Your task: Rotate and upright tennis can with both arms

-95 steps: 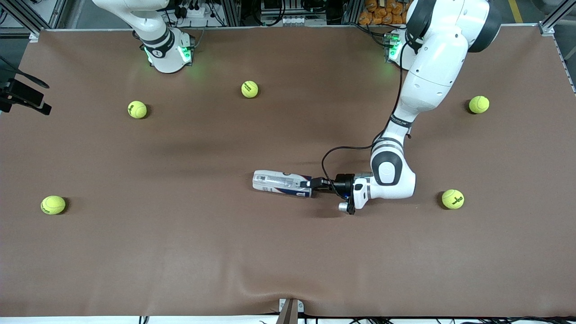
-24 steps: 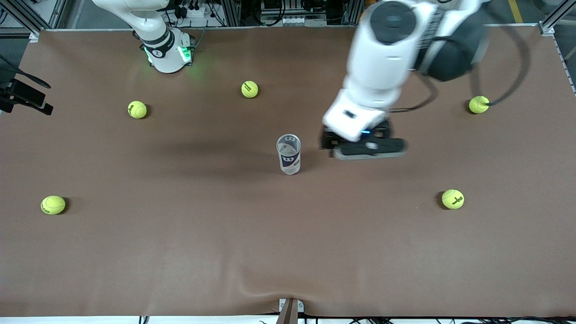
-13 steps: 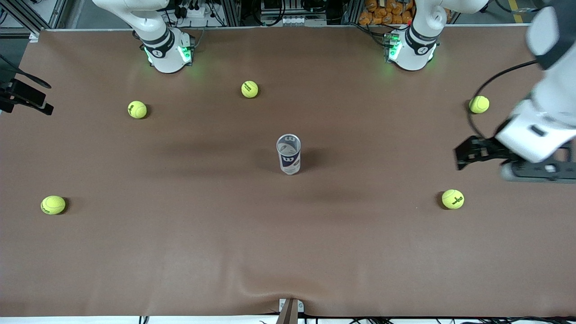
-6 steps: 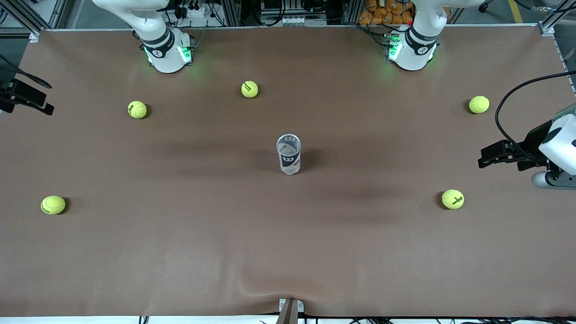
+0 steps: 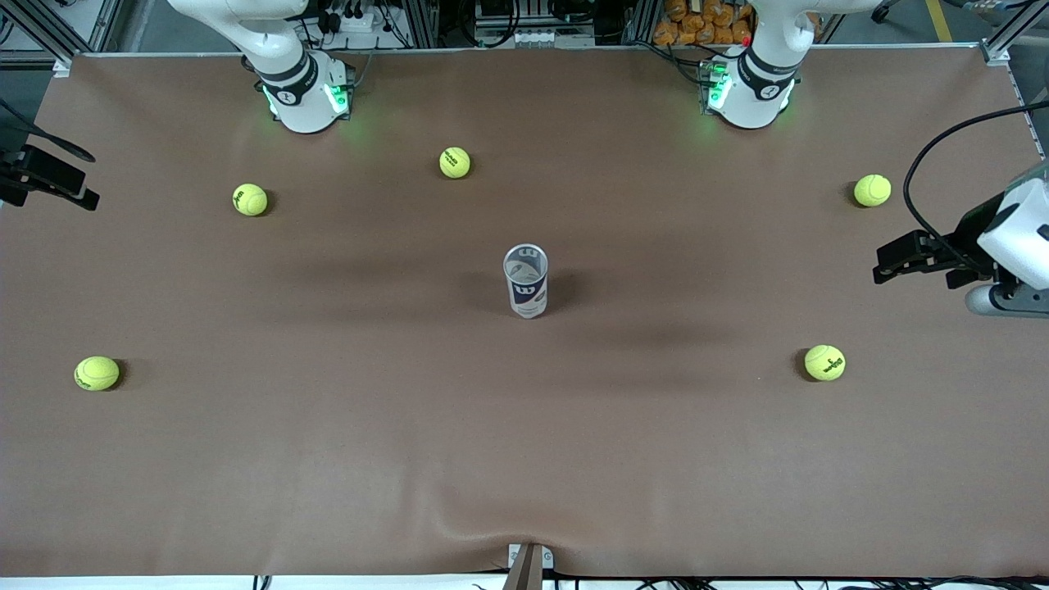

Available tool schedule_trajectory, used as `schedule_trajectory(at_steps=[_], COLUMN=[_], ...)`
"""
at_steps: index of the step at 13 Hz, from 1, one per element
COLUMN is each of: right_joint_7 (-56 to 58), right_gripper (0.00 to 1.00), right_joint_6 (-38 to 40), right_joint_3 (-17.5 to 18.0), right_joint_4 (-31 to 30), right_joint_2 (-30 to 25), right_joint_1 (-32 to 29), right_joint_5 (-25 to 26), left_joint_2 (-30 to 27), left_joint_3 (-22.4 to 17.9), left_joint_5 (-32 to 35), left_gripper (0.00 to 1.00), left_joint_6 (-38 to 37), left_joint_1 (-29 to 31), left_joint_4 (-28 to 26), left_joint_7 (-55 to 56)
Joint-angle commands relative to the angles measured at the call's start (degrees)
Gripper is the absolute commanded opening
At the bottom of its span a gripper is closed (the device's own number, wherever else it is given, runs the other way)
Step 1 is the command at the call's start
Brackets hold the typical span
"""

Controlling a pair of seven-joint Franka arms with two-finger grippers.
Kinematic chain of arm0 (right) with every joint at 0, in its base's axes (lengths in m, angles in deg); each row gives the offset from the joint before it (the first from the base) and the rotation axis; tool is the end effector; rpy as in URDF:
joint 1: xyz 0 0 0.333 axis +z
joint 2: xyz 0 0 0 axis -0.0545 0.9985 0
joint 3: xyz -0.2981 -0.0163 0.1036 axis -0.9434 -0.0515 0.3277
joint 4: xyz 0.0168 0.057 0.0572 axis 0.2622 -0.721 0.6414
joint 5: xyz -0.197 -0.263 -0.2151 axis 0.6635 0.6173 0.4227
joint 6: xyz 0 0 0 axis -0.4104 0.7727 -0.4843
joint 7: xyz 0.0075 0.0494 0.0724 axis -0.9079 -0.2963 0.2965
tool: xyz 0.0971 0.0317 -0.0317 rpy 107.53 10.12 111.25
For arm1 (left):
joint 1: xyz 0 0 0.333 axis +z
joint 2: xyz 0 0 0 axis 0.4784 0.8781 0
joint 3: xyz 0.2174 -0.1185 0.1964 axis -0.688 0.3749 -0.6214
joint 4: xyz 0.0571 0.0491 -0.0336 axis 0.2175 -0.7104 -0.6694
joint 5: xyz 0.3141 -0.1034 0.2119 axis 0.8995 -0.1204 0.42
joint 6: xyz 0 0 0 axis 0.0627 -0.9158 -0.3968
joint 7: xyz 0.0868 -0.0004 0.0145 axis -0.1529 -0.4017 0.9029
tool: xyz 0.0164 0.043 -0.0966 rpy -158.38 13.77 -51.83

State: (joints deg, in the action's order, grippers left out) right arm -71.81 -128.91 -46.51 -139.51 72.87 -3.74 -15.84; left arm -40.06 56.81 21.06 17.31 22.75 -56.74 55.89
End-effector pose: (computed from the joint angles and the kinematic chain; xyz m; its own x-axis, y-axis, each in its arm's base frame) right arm 0.5461 -0.0344 0.6653 0.9943 -0.0962 -0.0462 -0.0985 -0.9939 -0.0499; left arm 0.6147 -0.0457 0.5975 0.9971 -0.0757 -0.0024 -0.0757 -0.9971 0.0029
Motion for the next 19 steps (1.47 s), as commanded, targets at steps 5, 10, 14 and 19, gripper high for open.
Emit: schedule_trajectory(at_steps=[5, 10, 14, 19], right_joint_7=[-0.2, -0.2, -0.2, -0.2], right_gripper=[1.00, 1.00, 1.00, 1.00], right_joint_6=[0.1, 0.0, 0.0, 0.0], right_joint_3=[0.1, 0.1, 0.1, 0.1], right_joint_4=[-0.2, -0.2, -0.2, -0.2], right_joint_2=[-0.2, -0.2, -0.2, -0.2], right_joint_1=[-0.1, -0.1, -0.1, -0.1], right_joint_5=[-0.9, -0.9, -0.9, -0.9], left_joint_2=[-8.4, -15.2, -15.0, -15.2], left_joint_3=[5.8, 5.2, 4.3, 4.0], left_joint_5=[2.9, 2.1, 0.5, 1.2], left_gripper=[1.00, 1.00, 1.00, 1.00], left_joint_6=[6.9, 4.6, 4.8, 4.7], left_joint_1=[5.3, 5.6, 5.5, 5.6], left_joint_4=[-11.8, -14.7, -15.0, -14.9], left_joint_7=[-0.3, 0.5, 0.5, 0.9])
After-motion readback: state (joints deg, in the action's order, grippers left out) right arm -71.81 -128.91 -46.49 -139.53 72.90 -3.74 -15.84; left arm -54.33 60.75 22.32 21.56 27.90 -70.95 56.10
